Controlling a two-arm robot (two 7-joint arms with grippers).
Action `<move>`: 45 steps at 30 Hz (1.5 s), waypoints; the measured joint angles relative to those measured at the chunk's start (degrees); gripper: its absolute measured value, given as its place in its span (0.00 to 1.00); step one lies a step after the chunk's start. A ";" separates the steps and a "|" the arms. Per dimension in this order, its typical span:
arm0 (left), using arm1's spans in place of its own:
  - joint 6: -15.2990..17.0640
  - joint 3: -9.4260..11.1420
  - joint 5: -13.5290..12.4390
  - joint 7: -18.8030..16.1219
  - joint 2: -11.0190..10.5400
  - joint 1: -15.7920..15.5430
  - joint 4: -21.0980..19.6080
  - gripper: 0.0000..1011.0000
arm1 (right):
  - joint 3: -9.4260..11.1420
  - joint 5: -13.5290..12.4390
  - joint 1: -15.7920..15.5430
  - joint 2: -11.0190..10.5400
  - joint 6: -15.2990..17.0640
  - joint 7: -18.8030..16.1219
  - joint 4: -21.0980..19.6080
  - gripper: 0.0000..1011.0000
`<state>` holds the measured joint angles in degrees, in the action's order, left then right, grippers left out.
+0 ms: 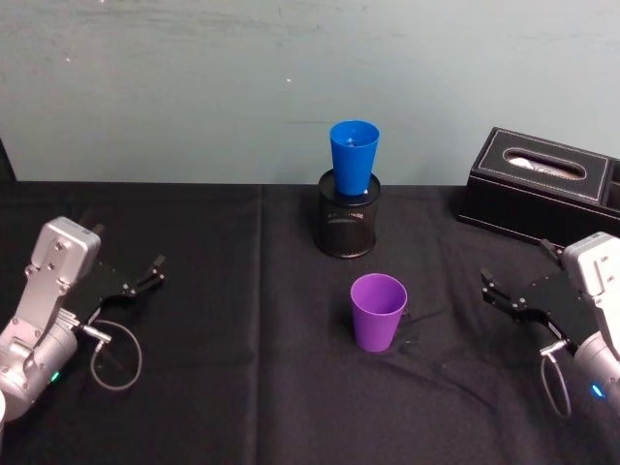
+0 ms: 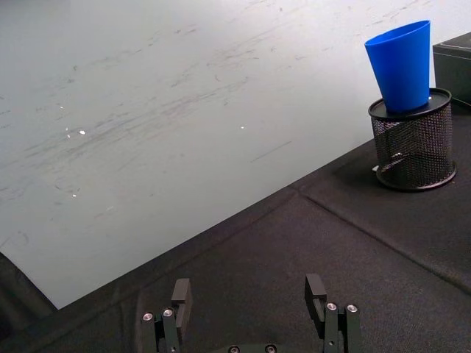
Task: Pick up one cup with a gripper and tap it against the other cup.
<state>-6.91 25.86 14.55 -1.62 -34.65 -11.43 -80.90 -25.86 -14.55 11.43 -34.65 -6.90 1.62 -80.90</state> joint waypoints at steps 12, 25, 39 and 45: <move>0.00 0.00 0.00 0.00 0.00 0.00 0.00 1.00 | 2.27 -6.47 -0.66 -0.85 -2.35 -8.98 0.52 0.99; 0.00 0.00 0.00 0.00 0.00 0.00 0.00 1.00 | 0.22 -18.08 1.13 -2.86 -1.43 -37.75 3.11 0.99; 0.00 0.00 0.00 0.00 0.00 0.00 0.00 1.00 | -1.28 -16.18 2.78 -0.47 -1.49 -43.63 3.34 0.99; 0.00 0.00 0.00 0.00 0.00 0.00 0.00 1.00 | -1.45 -15.15 3.80 0.92 -1.51 -43.67 4.83 0.99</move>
<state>-6.91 25.86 14.55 -1.62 -34.65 -11.43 -80.90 -27.31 -29.69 15.23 -33.73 -8.41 -42.05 -76.07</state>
